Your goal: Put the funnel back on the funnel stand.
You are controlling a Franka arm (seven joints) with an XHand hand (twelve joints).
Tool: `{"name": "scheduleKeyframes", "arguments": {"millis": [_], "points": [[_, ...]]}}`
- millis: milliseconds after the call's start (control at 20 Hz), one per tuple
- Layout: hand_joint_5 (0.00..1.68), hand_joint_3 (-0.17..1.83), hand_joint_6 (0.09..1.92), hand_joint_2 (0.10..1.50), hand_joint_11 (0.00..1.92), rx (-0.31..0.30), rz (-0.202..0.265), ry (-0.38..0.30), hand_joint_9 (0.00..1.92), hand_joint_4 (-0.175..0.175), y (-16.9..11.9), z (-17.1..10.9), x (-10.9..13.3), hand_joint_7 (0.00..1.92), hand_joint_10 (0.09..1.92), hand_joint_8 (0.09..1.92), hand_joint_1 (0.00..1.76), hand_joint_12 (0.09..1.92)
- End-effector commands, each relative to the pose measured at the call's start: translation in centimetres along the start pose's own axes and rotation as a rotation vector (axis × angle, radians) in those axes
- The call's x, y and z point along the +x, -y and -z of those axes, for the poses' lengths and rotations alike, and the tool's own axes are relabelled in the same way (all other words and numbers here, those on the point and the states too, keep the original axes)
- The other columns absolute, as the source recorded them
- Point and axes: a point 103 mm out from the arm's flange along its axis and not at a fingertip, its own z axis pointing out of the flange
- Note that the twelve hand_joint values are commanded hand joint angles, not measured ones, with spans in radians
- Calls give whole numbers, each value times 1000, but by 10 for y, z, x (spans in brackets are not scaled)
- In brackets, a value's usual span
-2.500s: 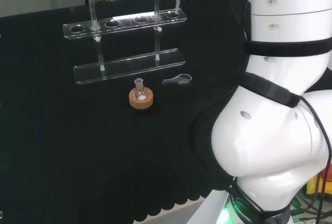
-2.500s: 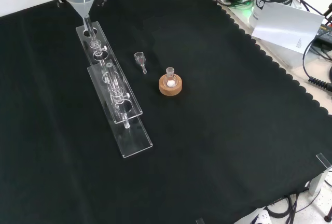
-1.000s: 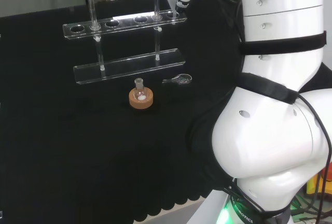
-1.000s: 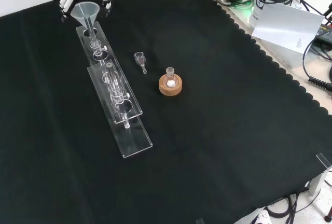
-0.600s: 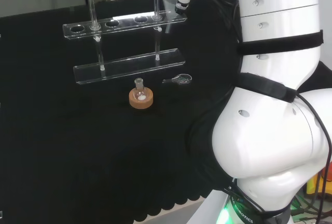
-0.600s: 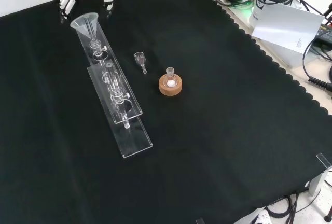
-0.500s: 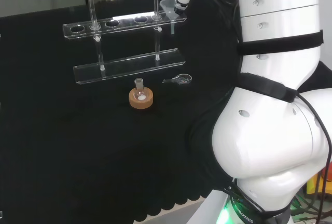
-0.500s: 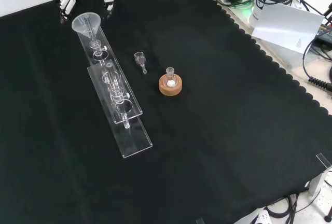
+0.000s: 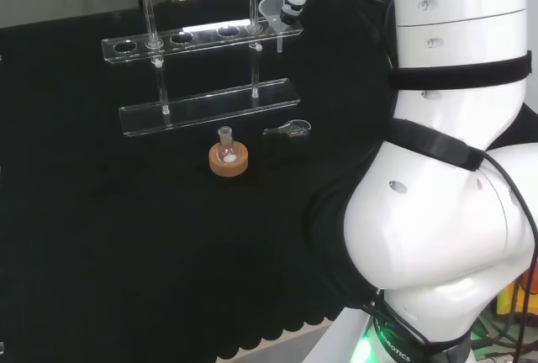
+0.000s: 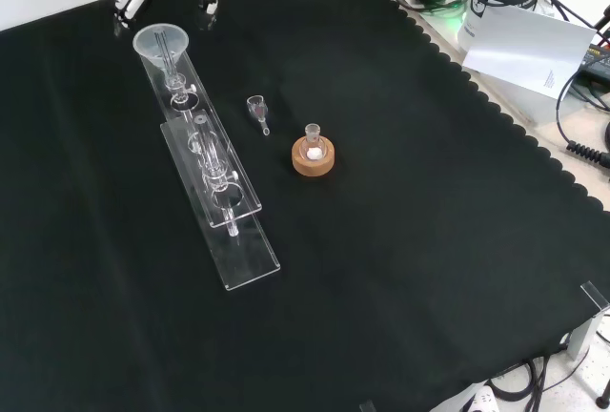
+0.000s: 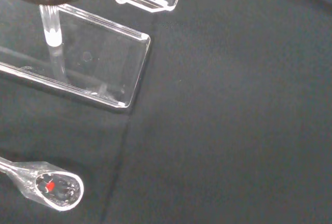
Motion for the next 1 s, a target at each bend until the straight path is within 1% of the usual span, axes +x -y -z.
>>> {"name": "scheduleKeyframes", "arguments": {"millis": [50, 200, 400, 650, 850, 1000], "points": [[124, 572, 87, 581, 154, -62, -34, -14, 299, -40, 45, 16, 3, 10, 719, 675, 695, 1405], [124, 568, 87, 583, 154, -102, -45, -31, 296, -40, 71, 21, 9, 10, 722, 675, 692, 1406], [139, 565, 87, 588, 158, -148, -59, -49, 301, -39, 107, 19, 22, 35, 727, 685, 682, 1408], [156, 560, 87, 593, 171, -174, -78, -60, 319, -39, 144, 14, 40, 59, 734, 690, 680, 1409], [162, 558, 87, 601, 178, -202, -83, -81, 329, -40, 177, 8, 57, 70, 735, 690, 677, 1406], [167, 557, 87, 607, 186, -216, -83, -89, 340, -40, 193, 5, 66, 82, 736, 692, 675, 1405]]}}
